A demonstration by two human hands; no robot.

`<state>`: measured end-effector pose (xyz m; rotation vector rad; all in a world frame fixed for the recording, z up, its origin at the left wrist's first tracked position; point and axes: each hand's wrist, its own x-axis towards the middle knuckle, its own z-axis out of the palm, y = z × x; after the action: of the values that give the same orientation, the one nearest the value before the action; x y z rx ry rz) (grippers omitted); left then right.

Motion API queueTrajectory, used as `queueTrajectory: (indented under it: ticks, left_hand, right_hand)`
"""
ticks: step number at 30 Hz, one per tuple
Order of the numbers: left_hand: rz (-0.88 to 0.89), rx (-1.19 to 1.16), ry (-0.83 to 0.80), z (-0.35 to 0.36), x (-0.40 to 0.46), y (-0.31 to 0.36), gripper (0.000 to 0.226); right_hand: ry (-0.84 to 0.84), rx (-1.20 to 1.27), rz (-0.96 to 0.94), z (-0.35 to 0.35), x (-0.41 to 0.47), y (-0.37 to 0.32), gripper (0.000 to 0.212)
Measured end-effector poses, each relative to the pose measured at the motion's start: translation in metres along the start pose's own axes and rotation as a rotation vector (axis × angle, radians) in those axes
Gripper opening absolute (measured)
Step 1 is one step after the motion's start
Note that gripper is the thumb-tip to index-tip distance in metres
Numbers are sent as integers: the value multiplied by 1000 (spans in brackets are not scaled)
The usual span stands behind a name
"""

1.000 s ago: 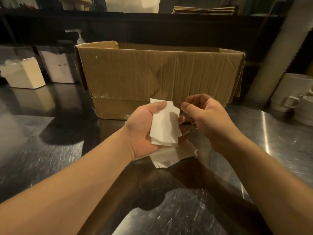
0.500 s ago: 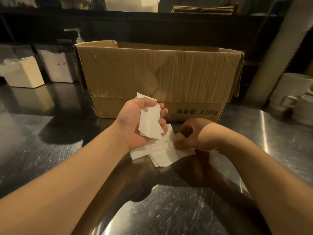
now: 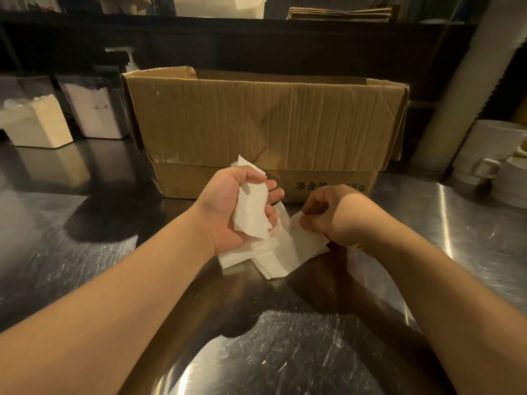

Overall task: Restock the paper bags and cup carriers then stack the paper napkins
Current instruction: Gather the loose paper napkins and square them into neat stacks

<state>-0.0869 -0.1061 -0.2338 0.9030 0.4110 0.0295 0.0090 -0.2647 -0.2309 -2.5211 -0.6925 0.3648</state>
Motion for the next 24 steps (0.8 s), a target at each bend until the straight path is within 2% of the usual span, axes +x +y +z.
queueTrajectory:
  ticks: [2, 6, 9, 12, 15, 20, 24]
  left_hand:
    - [-7, 0, -9, -1, 1, 0, 50]
    - [-5, 67, 5, -4, 2, 1, 55]
    - [-1, 81, 34, -4, 1, 1, 41]
    - [4, 86, 47, -5, 1, 0, 40]
    - [29, 127, 65, -4, 2, 0, 41]
    - [44, 115, 45, -4, 1, 1, 31]
    - [15, 71, 33, -2, 0, 2, 32]
  right_hand:
    - [56, 55, 9, -5, -2, -2, 7]
    - [200, 229, 11, -8, -7, -3, 12]
    - [99, 199, 32, -4, -11, -3, 26]
    - [35, 128, 84, -8, -12, -7, 32]
    - [60, 140, 78, -18, -12, -9, 27]
    - [91, 224, 88, -25, -12, -5, 34]
    - [136, 410, 95, -22, -10, -1, 22]
